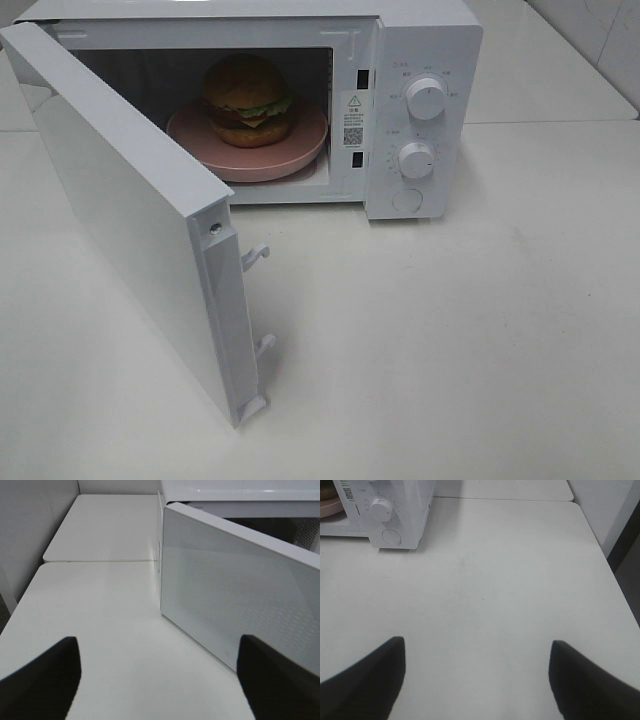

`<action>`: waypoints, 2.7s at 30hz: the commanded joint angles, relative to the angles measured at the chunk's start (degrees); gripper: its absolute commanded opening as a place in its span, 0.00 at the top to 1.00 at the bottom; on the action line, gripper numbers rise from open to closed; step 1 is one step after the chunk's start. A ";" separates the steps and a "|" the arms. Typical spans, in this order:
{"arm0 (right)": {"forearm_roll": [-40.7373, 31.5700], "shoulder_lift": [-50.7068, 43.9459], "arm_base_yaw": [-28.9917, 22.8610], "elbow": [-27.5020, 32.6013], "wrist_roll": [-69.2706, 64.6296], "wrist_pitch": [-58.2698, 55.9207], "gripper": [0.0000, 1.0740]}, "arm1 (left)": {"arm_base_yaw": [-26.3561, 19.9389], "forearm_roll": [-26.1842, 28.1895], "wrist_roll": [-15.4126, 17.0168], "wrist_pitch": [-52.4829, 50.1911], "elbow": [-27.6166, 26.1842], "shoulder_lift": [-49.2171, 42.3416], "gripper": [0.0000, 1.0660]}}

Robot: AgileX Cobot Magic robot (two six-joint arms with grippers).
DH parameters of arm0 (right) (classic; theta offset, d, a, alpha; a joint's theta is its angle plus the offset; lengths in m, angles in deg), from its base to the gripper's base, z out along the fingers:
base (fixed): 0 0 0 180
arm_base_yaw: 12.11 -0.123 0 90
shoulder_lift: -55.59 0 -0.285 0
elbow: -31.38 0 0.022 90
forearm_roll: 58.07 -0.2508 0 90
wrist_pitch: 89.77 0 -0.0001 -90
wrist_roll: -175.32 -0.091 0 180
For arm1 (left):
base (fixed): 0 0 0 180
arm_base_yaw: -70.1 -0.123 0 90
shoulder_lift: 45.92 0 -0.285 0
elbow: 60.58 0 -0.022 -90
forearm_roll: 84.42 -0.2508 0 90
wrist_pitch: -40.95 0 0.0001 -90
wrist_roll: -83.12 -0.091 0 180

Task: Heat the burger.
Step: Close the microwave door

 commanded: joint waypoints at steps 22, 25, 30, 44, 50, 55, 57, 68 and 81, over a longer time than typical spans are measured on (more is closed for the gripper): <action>-0.34 -1.55 0.40 0.06 -0.52 0.57 0.29 | 0.23 -2.06 -0.06 -45.61 6.13 30.08 1.00; -0.34 -1.55 0.40 0.06 -0.52 0.57 0.29 | 0.23 -2.06 -0.06 -59.19 10.49 34.72 1.00; -0.34 -1.55 0.40 0.06 -0.52 0.57 0.29 | 0.23 -3.95 -0.06 -75.52 15.58 41.48 1.00; -0.34 -1.55 0.40 0.06 -0.52 0.57 0.29 | 0.23 -14.67 4.18 -98.43 17.07 63.94 1.00; -0.40 -1.55 0.40 0.06 -0.46 0.57 0.29 | 0.23 -18.96 6.76 -107.43 16.79 73.74 1.00; -0.40 -1.55 0.40 0.06 -0.46 0.57 0.29 | 0.23 -22.00 9.51 -114.65 16.73 80.44 1.00; -0.40 -1.55 0.40 0.06 -0.46 0.57 0.29 | 0.23 -22.23 9.45 -115.97 16.73 81.30 1.00; -0.40 -1.55 0.40 0.06 -0.46 0.57 0.29 | 2.81 -25.90 9.97 -113.90 10.43 88.24 1.00; -0.40 -1.55 0.40 0.06 -0.46 0.57 0.29 | 10.94 -20.86 9.00 -112.82 4.93 93.85 1.00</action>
